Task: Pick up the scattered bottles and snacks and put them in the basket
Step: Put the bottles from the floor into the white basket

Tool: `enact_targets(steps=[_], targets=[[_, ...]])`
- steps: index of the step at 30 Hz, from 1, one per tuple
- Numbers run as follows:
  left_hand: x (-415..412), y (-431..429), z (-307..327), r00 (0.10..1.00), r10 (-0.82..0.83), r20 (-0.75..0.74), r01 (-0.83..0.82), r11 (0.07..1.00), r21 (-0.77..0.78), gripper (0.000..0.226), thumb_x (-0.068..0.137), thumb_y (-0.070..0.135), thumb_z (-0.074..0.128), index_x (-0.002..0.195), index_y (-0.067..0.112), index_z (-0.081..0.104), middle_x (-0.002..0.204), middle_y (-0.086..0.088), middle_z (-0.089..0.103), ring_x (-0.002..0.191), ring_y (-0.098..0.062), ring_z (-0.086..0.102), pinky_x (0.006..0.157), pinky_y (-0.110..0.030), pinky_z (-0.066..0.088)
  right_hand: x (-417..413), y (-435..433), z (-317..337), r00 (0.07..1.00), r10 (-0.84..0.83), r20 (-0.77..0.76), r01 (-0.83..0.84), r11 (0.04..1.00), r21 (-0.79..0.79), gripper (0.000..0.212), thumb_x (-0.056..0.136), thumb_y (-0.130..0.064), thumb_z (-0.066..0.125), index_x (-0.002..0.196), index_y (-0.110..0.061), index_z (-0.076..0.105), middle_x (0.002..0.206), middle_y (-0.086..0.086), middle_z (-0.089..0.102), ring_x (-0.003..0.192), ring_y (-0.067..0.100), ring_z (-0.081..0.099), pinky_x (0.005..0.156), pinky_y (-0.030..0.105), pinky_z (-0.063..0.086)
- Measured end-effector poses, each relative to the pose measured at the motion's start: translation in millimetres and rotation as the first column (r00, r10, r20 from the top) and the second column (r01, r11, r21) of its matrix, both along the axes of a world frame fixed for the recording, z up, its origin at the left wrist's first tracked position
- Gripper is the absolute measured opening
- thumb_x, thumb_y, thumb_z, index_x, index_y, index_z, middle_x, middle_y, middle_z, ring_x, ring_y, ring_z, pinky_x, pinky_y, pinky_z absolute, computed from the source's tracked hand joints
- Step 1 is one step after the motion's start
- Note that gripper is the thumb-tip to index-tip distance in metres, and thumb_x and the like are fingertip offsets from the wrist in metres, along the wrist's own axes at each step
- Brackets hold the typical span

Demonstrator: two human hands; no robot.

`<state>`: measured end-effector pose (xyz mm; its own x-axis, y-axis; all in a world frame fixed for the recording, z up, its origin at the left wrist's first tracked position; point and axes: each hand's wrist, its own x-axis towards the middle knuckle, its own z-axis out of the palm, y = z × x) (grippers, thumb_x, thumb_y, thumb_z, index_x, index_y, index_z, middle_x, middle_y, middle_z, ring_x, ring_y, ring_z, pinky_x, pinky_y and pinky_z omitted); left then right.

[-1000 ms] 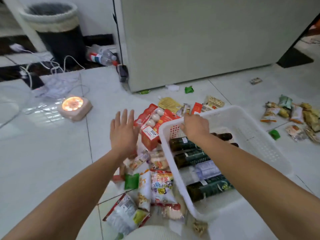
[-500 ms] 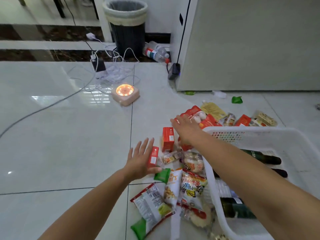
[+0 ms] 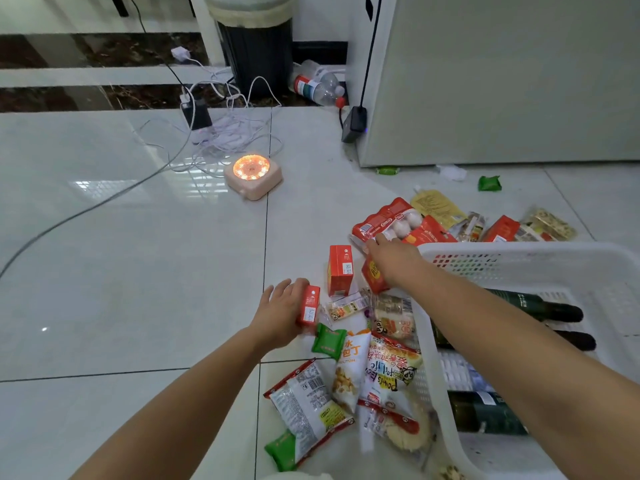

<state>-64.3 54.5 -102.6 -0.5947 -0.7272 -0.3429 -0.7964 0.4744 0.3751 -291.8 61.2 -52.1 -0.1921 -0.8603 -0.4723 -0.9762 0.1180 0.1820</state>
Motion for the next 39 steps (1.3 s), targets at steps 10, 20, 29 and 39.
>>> enact_targets(steps=[10, 20, 29, 39], targets=[[-4, 0, 15, 0.948, 0.229, -0.219, -0.185, 0.961, 0.205, 0.064, 0.07, 0.013, 0.08, 0.114, 0.021, 0.035, 0.114, -0.005, 0.055, 0.099, -0.019, 0.056, 0.076, -0.031, 0.051, -16, 11, 7, 0.997, 0.03, 0.078, -0.019, 0.989, -0.145, 0.058, 0.077, -0.022, 0.071, 0.127, -0.015, 0.041, 0.128, 0.004, 0.049, 0.114, 0.027, 0.055, 0.075, 0.036, 0.046], [-42, -23, 80, 0.842, 0.318, -0.435, -0.282, 0.948, 0.146, 0.059, 0.068, 0.007, 0.081, 0.105, 0.017, 0.036, 0.101, -0.004, 0.054, 0.088, -0.019, 0.055, 0.06, -0.025, 0.044, -42, 35, 63, 0.813, -0.242, 0.529, 0.456, 0.831, -0.32, 0.076, 0.058, -0.029, 0.085, 0.123, -0.014, 0.048, 0.118, 0.006, 0.052, 0.105, 0.025, 0.056, 0.087, 0.036, 0.049], [-133, 10, 117, 0.763, 0.152, -0.628, -0.137, 0.988, 0.073, 0.064, 0.059, 0.016, 0.085, 0.102, 0.023, 0.037, 0.101, -0.002, 0.056, 0.089, -0.019, 0.058, 0.067, -0.035, 0.049, -134, 139, 99, 0.587, -0.588, 0.556, 0.808, 0.469, -0.356, 0.074, 0.062, -0.017, 0.085, 0.125, -0.009, 0.047, 0.126, 0.01, 0.05, 0.114, 0.03, 0.052, 0.092, 0.035, 0.044], [-191, 105, 68, 0.87, -0.229, -0.437, 0.351, 0.91, 0.222, 0.07, 0.063, 0.021, 0.084, 0.112, 0.023, 0.033, 0.109, 0.0, 0.05, 0.097, -0.018, 0.053, 0.082, -0.034, 0.049, -188, 293, 58, 0.517, -0.835, 0.19, 0.85, 0.473, -0.232, 0.07, 0.059, -0.032, 0.084, 0.118, -0.015, 0.048, 0.119, 0.007, 0.049, 0.108, 0.032, 0.055, 0.085, 0.036, 0.049]])
